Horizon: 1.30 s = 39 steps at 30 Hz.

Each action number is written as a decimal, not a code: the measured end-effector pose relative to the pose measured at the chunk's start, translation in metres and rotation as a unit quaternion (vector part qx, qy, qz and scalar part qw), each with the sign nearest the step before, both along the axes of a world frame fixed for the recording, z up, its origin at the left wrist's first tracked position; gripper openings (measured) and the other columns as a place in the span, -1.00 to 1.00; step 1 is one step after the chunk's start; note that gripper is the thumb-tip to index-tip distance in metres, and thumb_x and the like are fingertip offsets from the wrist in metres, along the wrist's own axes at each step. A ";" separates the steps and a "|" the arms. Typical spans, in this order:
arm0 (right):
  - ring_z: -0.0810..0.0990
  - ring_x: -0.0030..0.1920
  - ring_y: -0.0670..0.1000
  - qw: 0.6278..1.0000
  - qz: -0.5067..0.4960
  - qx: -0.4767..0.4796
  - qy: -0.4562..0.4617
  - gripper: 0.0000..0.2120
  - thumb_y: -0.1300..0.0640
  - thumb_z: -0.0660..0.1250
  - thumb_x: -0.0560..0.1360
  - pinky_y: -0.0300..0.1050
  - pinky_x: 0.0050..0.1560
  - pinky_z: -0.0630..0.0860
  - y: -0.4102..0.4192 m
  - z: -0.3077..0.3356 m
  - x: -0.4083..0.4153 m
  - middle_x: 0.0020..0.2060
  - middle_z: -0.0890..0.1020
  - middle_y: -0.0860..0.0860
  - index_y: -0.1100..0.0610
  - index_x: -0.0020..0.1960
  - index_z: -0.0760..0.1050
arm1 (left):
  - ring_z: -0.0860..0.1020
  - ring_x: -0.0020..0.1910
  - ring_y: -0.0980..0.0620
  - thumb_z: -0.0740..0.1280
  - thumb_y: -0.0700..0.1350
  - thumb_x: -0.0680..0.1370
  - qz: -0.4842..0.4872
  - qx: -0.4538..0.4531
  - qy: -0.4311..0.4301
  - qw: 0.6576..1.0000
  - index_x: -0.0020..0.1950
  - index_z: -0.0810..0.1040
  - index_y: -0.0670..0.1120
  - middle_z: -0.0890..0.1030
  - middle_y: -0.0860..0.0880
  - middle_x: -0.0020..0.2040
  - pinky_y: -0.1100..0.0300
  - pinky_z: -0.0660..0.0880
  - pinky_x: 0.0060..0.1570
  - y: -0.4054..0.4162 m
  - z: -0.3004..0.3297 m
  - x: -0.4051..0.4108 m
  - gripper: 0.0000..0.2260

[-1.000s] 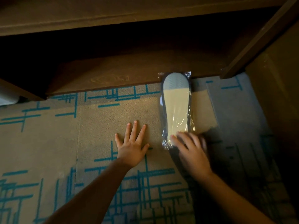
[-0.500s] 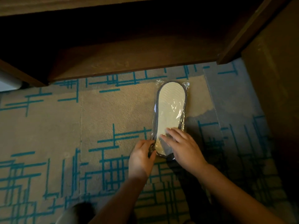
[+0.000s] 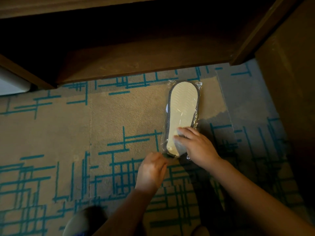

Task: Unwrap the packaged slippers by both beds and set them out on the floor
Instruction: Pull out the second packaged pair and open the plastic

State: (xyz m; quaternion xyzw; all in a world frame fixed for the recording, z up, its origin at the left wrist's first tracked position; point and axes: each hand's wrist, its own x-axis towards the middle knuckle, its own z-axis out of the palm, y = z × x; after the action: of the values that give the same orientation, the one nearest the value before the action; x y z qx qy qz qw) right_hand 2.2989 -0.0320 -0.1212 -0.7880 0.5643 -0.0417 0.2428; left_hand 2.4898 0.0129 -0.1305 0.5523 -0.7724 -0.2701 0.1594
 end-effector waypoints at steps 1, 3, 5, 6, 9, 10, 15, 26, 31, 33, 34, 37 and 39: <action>0.27 0.42 0.07 1.000 0.002 0.002 -0.002 -0.45 0.40 0.23 0.41 0.01 0.27 0.41 -0.001 0.000 -0.001 0.41 0.37 0.03 0.07 0.35 0.43 | 0.41 -0.13 0.18 0.22 -0.09 0.45 -0.023 -0.010 -0.017 1.000 -0.17 0.62 -0.03 0.60 0.04 -0.20 0.37 0.46 -0.17 0.005 -0.003 0.005 -0.83; 0.34 0.38 0.06 1.000 0.002 -0.009 -0.002 -0.53 0.31 0.27 0.43 0.04 0.23 0.48 -0.002 0.000 -0.003 0.37 0.43 0.03 0.09 0.32 0.46 | 0.39 -0.12 0.17 0.20 -0.07 0.46 -0.053 -0.009 -0.050 0.997 -0.18 0.63 0.01 0.62 0.07 -0.20 0.28 0.55 -0.22 0.012 -0.009 0.012 -0.79; 0.35 0.38 0.05 1.000 0.005 -0.022 0.009 -0.56 0.12 0.31 0.44 0.05 0.26 0.46 0.001 -0.002 -0.004 0.36 0.43 0.01 0.07 0.32 0.44 | 0.45 -0.13 0.12 0.16 -0.07 0.46 -0.082 0.002 -0.083 0.993 -0.16 0.64 0.03 0.63 0.08 -0.19 0.20 0.59 -0.22 0.014 -0.013 0.017 -0.76; 0.29 0.42 0.02 1.000 0.009 -0.012 0.021 -0.51 0.02 0.33 0.44 0.01 0.34 0.38 0.003 -0.002 -0.005 0.40 0.38 -0.01 0.05 0.36 0.40 | 0.46 -0.12 0.11 0.16 -0.07 0.45 -0.100 0.002 -0.089 0.991 -0.14 0.64 0.03 0.63 0.09 -0.17 0.17 0.60 -0.22 0.015 -0.014 0.019 -0.75; 0.05 0.51 -0.02 0.999 0.023 0.023 0.042 -0.34 -0.10 0.35 0.42 -0.10 0.39 0.02 0.008 -0.004 -0.008 0.51 0.17 -0.06 -0.01 0.46 0.23 | 0.54 -0.08 0.09 0.21 -0.12 0.42 -0.110 -0.011 -0.034 0.993 -0.08 0.63 -0.01 0.66 0.04 -0.11 0.19 0.58 -0.11 0.019 -0.015 0.029 -0.79; 0.00 0.52 -0.03 0.998 0.026 0.027 0.043 -0.32 -0.10 0.36 0.42 -0.11 0.38 -0.04 0.009 -0.004 -0.010 0.52 0.13 -0.06 -0.02 0.47 0.20 | 0.57 -0.10 0.07 0.22 -0.14 0.43 -0.055 0.002 0.010 0.998 -0.06 0.62 -0.05 0.66 0.00 -0.11 0.22 0.57 -0.09 0.020 -0.012 0.029 -0.79; -0.17 0.50 -0.11 0.997 0.038 0.060 0.030 -0.31 -0.03 0.38 0.41 -0.07 0.41 -0.08 0.020 -0.002 -0.011 0.54 0.02 -0.08 -0.08 0.46 0.17 | 0.55 0.09 0.04 0.25 -0.17 0.53 0.305 0.296 0.242 0.872 0.24 0.47 -0.13 0.57 -0.04 0.12 0.21 0.49 0.12 -0.023 0.017 -0.003 -0.72; -0.18 0.47 -0.17 0.996 0.058 0.067 0.019 -0.28 0.08 0.35 0.44 -0.11 0.42 -0.01 0.034 0.004 -0.008 0.53 0.06 -0.12 -0.11 0.49 0.07 | 0.53 -0.14 0.06 0.33 -0.18 0.49 0.252 0.416 0.200 0.851 0.09 0.57 -0.16 0.59 -0.03 -0.14 0.29 0.45 -0.16 -0.051 0.022 -0.015 -0.81; -0.08 0.50 -0.14 0.994 0.076 0.084 0.000 -0.19 0.11 0.35 0.44 -0.13 0.46 0.03 0.038 0.009 -0.006 0.53 0.08 -0.10 -0.08 0.52 -0.06 | 0.61 -0.08 0.01 0.37 -0.18 0.46 0.216 0.444 0.185 0.850 -0.06 0.61 -0.15 0.65 -0.14 -0.06 0.21 0.54 -0.04 -0.053 0.021 -0.023 -0.91; -0.01 0.51 -0.13 0.993 0.080 0.086 -0.019 -0.15 0.12 0.37 0.43 -0.10 0.48 0.12 0.039 0.010 -0.005 0.52 0.11 -0.11 -0.10 0.51 -0.11 | 0.62 -0.19 0.04 0.38 -0.20 0.46 0.233 0.488 0.231 0.809 -0.09 0.57 -0.11 0.66 -0.14 -0.12 0.25 0.59 -0.15 -0.053 0.020 -0.023 -0.94; -0.02 0.50 -0.16 0.993 0.077 0.090 -0.031 -0.13 0.13 0.37 0.43 -0.14 0.47 0.11 0.039 0.012 -0.004 0.51 0.09 -0.14 -0.12 0.49 -0.16 | 0.60 -0.24 0.07 0.36 -0.20 0.47 0.241 0.503 0.247 0.792 -0.09 0.56 -0.09 0.64 -0.11 -0.16 0.28 0.59 -0.22 -0.053 0.019 -0.024 -0.94; -0.06 0.47 -0.21 0.993 0.061 0.079 -0.067 -0.11 0.12 0.39 0.44 -0.26 0.40 0.01 0.039 0.018 -0.001 0.45 0.01 -0.23 -0.14 0.46 -0.21 | 0.60 -0.14 0.02 0.33 -0.21 0.49 0.253 0.512 0.252 0.781 -0.04 0.57 -0.12 0.62 -0.12 -0.11 0.18 0.59 -0.10 -0.053 0.018 -0.027 -0.92; -0.06 0.46 -0.23 0.993 0.052 0.077 -0.077 -0.10 0.08 0.39 0.44 -0.29 0.38 -0.01 0.039 0.021 0.000 0.44 0.00 -0.24 -0.14 0.46 -0.23 | 0.61 -0.02 -0.08 0.34 -0.23 0.47 0.270 0.501 0.257 0.781 0.01 0.56 -0.16 0.63 -0.19 0.00 0.07 0.59 0.04 -0.053 0.016 -0.030 -0.87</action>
State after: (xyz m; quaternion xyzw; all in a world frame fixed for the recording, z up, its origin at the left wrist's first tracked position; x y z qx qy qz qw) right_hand 2.2991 0.0074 -0.1007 -0.7896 0.5039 -0.0455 0.3473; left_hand 2.4601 -0.0402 -0.1147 0.6506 -0.2780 -0.6966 0.1191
